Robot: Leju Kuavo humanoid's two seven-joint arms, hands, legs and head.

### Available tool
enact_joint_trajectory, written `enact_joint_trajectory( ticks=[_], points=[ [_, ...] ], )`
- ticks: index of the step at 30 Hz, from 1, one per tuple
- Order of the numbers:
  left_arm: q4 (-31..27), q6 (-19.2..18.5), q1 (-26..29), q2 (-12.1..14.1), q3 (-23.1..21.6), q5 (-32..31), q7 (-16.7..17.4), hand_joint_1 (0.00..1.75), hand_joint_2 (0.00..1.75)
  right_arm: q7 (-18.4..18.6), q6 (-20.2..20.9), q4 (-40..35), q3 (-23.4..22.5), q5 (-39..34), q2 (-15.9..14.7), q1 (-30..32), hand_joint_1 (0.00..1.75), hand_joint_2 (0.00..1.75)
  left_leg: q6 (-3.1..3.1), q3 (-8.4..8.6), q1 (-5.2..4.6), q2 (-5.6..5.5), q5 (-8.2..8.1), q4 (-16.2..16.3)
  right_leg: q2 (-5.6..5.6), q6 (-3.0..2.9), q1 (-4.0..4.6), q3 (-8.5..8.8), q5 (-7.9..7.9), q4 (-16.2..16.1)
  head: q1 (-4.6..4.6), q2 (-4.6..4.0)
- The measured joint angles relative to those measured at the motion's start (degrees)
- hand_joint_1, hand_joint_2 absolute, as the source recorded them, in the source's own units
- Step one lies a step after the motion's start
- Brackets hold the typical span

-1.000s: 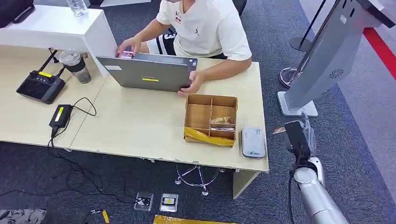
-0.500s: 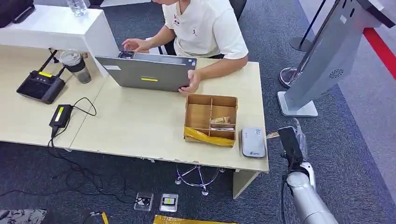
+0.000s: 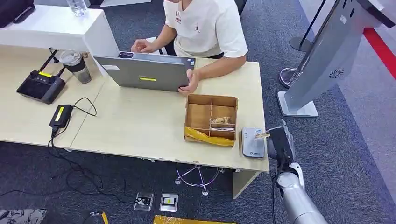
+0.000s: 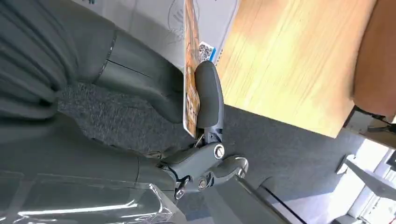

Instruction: Pass the card to the sensor for recognition and then transmit it.

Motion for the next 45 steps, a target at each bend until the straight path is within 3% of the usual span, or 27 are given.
enact_joint_trajectory(
  ticks=[28,45],
  points=[
    [0.0,0.0,0.6,0.0,0.0,1.0,-0.6,0.00,1.75,2.1,-3.5,2.5,3.6,1.9,0.5,0.5,1.75,1.75,0.00,0.03,0.00,0.02,0.00,0.0,0.02,0.00,0.00,-0.01,0.00,0.0,0.00,0.00],
    [0.0,0.0,0.6,0.2,0.0,0.5,-0.6,0.00,1.75,0.9,-5.7,6.1,4.0,0.1,0.3,0.9,1.75,1.75,0.00,0.12,0.00,0.12,0.00,0.0,0.09,0.00,0.00,0.05,0.00,0.0,0.00,0.00]
  ],
)
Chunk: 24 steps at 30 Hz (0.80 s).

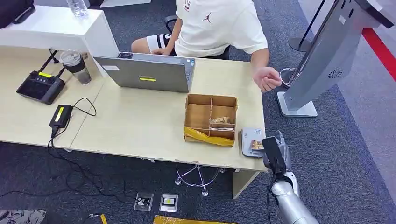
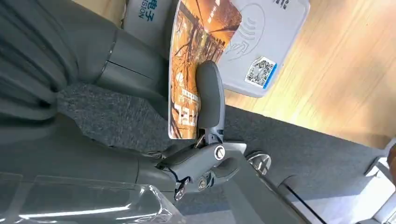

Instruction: Pass the card to the sensor for recognition and then transmit it.

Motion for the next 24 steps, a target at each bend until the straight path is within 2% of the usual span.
enact_joint_trajectory(
  ticks=[6,9,14,16,21,24],
  points=[
    [0.0,0.0,0.0,0.1,0.0,0.1,0.0,0.00,1.75,-2.5,0.8,-0.5,-0.1,-5.9,-0.5,-0.5,1.75,1.75,0.00,-0.01,-0.01,0.00,0.01,0.0,-0.01,0.03,-0.01,0.02,0.04,0.0,0.00,0.00],
    [0.0,0.0,0.0,0.1,0.0,0.2,0.0,0.00,1.75,-1.6,2.1,-3.9,-0.7,-10.8,-1.4,-0.6,1.75,1.75,0.01,-0.05,-0.01,-0.01,0.01,0.0,-0.01,0.02,-0.01,0.02,0.07,0.0,0.00,0.00],
    [0.1,0.0,0.0,0.1,0.0,0.2,0.0,0.00,1.75,-0.2,2.3,-11.9,-2.0,-14.1,-2.7,-1.1,1.75,1.75,0.00,-0.03,-0.01,-0.01,0.01,0.0,-0.01,0.02,-0.01,0.02,0.07,0.0,0.00,0.00],
    [0.1,0.0,0.0,0.1,0.0,0.1,0.0,0.00,1.75,1.2,0.9,-16.7,-2.7,-16.4,-3.3,-1.2,1.75,1.75,0.03,-0.10,-0.03,-0.04,0.04,0.0,-0.05,0.03,-0.04,0.00,0.08,0.0,-0.02,0.00],
    [0.2,0.0,0.0,0.1,0.0,-0.2,0.1,0.00,1.75,8.7,-4.3,-34.3,-5.3,-16.6,-5.8,-6.0,1.75,1.75,0.00,-0.03,-0.05,-0.02,0.07,0.0,-0.02,0.03,-0.05,-0.01,0.10,0.0,0.00,0.00],
    [0.3,0.0,0.0,0.1,0.0,-0.6,0.7,0.00,1.75,10.2,-4.4,-43.7,-6.4,-15.7,-7.0,-8.5,1.75,1.75,0.00,-0.05,-0.05,-0.04,0.07,0.0,-0.04,0.03,-0.05,-0.01,0.10,0.0,0.00,0.00]
  ],
)
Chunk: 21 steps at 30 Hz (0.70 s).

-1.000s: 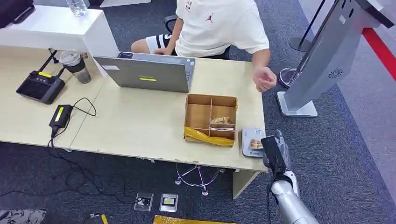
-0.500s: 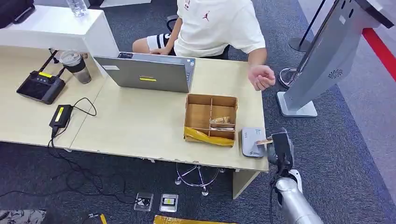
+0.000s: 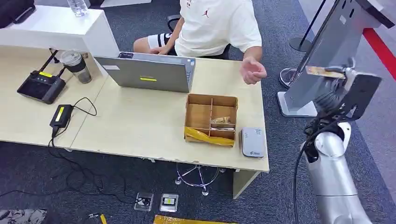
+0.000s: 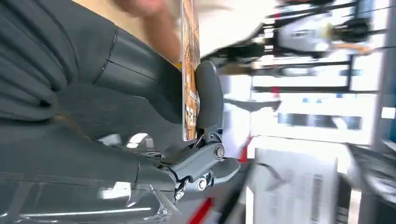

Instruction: Pass the card to the sensor for recognition and then transmit it.

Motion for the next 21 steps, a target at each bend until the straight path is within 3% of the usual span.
enact_joint_trajectory(
  ticks=[4,10,17,19,21],
  points=[
    [0.0,0.0,-0.2,-0.1,0.0,-0.5,0.3,0.00,1.75,0.0,2.8,-4.9,0.1,2.5,-0.7,-4.5,1.75,1.75,-0.01,0.04,0.02,0.08,-0.01,0.0,0.05,0.00,0.02,-0.01,0.00,0.0,0.00,0.00],
    [0.0,-0.1,-1.1,-0.2,-0.1,-1.2,1.2,0.00,1.75,-4.1,5.2,-2.6,1.3,6.9,-0.6,-10.6,1.75,1.75,0.00,-0.04,0.04,0.04,0.04,0.0,0.03,-0.03,0.04,-0.01,0.06,0.0,0.00,0.00],
    [0.0,-0.2,-2.7,-0.7,-0.5,-2.1,1.5,0.00,1.75,-11.3,3.3,13.0,5.0,16.6,0.7,-21.1,1.75,1.75,-0.01,-0.08,0.04,0.03,0.08,0.0,0.02,-0.04,0.04,-0.02,0.11,0.0,-0.02,0.00],
    [0.0,-0.3,-3.1,-0.9,-0.5,-2.3,1.6,0.00,1.75,-11.9,2.4,18.0,6.3,19.7,1.4,-24.1,1.75,1.75,0.00,-0.10,0.05,-0.05,0.09,0.0,-0.04,-0.05,0.04,-0.01,0.11,0.0,0.00,0.00],
    [0.0,-0.4,-3.4,-1.0,-0.6,-2.4,1.9,0.00,1.75,-10.2,2.2,23.0,8.0,24.7,2.2,-26.9,1.75,1.75,-0.01,-0.10,0.05,-0.06,0.09,0.0,-0.04,-0.05,0.05,-0.02,0.11,0.1,0.00,0.00]
  ],
)
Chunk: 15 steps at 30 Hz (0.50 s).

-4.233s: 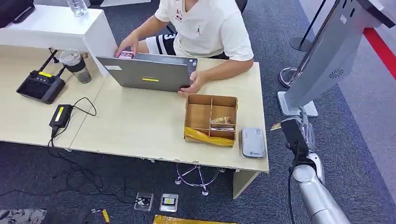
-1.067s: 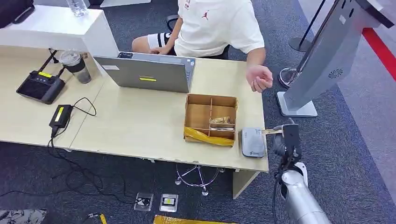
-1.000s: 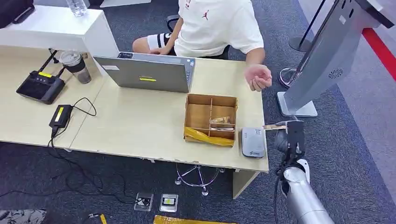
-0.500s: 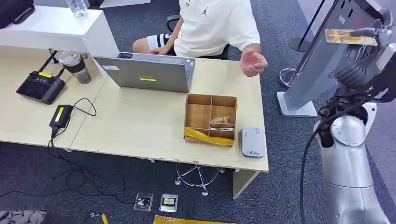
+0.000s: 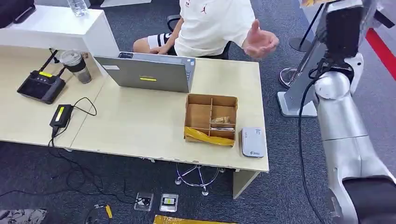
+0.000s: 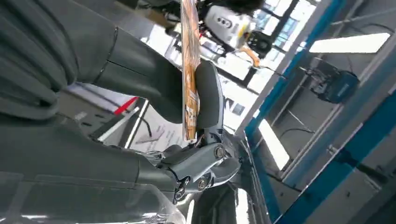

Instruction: Pass the card to the sensor for recognition and then transmit it.

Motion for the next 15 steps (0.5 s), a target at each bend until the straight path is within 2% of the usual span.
enact_joint_trajectory(
  ticks=[3,6,9,15],
  points=[
    [0.0,-0.1,-0.3,-0.1,-0.4,-0.2,0.5,0.00,1.75,6.2,2.4,7.2,3.6,8.7,1.1,-3.0,1.75,1.75,0.00,0.01,0.03,0.00,0.00,0.0,0.00,-0.01,0.03,0.00,0.00,0.0,0.00,0.00],
    [0.0,-0.2,-0.4,-0.1,-0.4,0.0,0.9,0.00,1.75,11.3,5.0,13.0,7.4,13.7,1.9,-4.2,1.75,1.75,0.00,0.00,0.03,-0.07,0.00,0.0,-0.06,-0.01,0.03,-0.01,-0.01,0.0,0.00,0.00],
    [0.0,-0.2,-0.2,0.1,-0.4,0.5,1.0,0.00,1.75,12.5,5.5,17.1,9.8,14.7,1.9,-4.7,1.75,1.75,0.00,-0.01,0.02,-0.11,0.00,0.0,-0.09,-0.01,0.03,-0.01,-0.01,0.0,0.00,0.00],
    [0.1,-0.2,0.0,0.6,-0.4,0.7,1.2,0.00,1.75,12.7,6.1,21.5,12.7,16.2,1.9,-5.2,1.75,1.75,0.00,0.00,0.02,-0.08,0.00,0.0,-0.04,-0.01,0.03,-0.02,-0.01,-0.1,0.00,0.00]
  ],
)
